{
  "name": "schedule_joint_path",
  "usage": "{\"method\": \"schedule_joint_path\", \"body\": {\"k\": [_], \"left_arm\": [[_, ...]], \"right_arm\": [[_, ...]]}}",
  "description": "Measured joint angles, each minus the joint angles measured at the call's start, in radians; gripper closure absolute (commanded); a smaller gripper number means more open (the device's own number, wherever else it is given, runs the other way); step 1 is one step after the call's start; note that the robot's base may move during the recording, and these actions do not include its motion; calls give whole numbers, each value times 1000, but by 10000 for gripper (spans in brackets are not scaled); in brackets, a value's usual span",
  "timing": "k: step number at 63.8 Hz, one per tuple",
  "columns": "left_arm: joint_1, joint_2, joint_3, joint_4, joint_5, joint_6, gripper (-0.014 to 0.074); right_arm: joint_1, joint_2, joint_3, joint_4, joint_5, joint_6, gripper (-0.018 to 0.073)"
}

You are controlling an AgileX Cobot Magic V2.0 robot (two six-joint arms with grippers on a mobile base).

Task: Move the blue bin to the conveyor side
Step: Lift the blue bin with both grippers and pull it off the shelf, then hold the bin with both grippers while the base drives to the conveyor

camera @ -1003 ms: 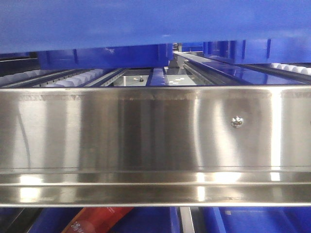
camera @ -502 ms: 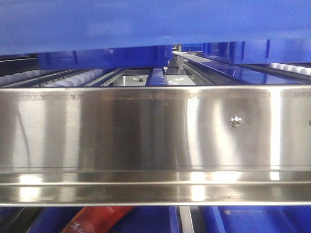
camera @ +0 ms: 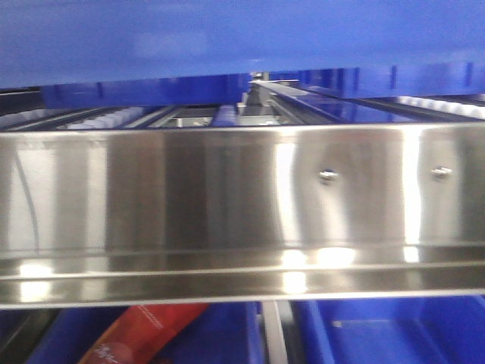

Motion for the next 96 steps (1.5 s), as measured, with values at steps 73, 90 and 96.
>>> {"method": "schedule_joint_path", "body": {"k": [73, 90, 96], "left_arm": [[0, -2, 0, 2, 0, 0, 615], [0, -2, 0, 2, 0, 0, 615], [0, -2, 0, 2, 0, 0, 615]], "right_arm": [[0, 0, 0, 5, 0, 0, 648], [0, 0, 0, 5, 0, 0, 648], [0, 0, 0, 5, 0, 0, 648]]}}
